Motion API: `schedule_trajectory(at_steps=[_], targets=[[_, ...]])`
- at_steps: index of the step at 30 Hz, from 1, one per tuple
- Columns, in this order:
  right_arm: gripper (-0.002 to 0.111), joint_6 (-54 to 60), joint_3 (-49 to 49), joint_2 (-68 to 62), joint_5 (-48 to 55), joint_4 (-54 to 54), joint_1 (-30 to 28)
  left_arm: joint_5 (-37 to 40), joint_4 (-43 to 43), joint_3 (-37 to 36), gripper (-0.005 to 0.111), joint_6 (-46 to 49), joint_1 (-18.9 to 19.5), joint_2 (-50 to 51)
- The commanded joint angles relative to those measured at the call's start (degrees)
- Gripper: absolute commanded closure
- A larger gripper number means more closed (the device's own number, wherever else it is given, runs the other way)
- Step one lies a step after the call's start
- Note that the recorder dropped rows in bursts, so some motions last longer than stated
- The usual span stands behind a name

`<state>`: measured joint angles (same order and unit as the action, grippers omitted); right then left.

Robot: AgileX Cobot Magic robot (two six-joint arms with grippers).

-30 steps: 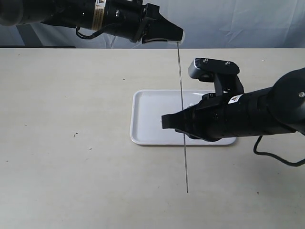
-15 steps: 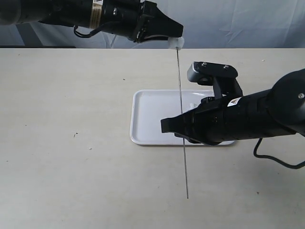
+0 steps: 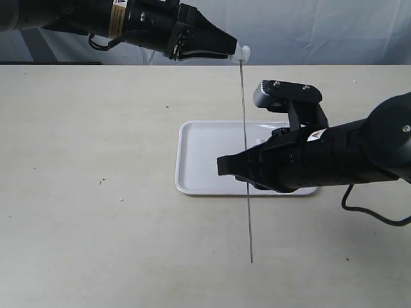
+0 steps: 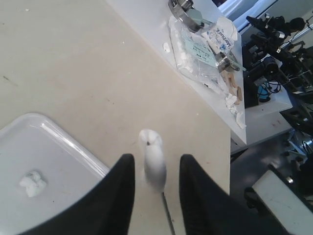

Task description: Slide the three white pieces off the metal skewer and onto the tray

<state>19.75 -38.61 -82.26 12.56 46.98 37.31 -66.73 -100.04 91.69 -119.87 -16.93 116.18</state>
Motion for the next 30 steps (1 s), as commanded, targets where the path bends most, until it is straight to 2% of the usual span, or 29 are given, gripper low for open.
schedule_trajectory(at_steps=[1, 9, 12, 16, 20, 30], targets=[[0.109, 0.1, 0.0, 0.9, -0.7, 0.0, 0.0, 1.2, 0.3, 0.0, 0.075, 0.1, -1.1, -0.5], [0.109, 0.1, 0.0, 0.9, 0.3, 0.0, 0.0, 2.5, 0.3, 0.0, 0.078, 0.1, -2.1, -0.5], [0.109, 0.1, 0.0, 0.9, 0.4, -0.1, 0.0, 2.7, 0.3, 0.0, 0.087, 0.1, -2.1, -0.5], [0.109, 0.1, 0.0, 0.9, 0.4, -0.1, 0.0, 2.8, 0.2, 0.0, 0.107, 0.1, -2.1, -0.5], [0.109, 0.1, 0.0, 0.9, 0.5, -0.1, 0.0, 3.4, 0.3, 0.0, 0.107, 0.1, -2.1, -0.5], [0.109, 0.1, 0.0, 0.0, 0.1, -0.2, 2.8, 5.5, 9.2, 0.0, 0.107, 0.6, -2.1, -0.5]])
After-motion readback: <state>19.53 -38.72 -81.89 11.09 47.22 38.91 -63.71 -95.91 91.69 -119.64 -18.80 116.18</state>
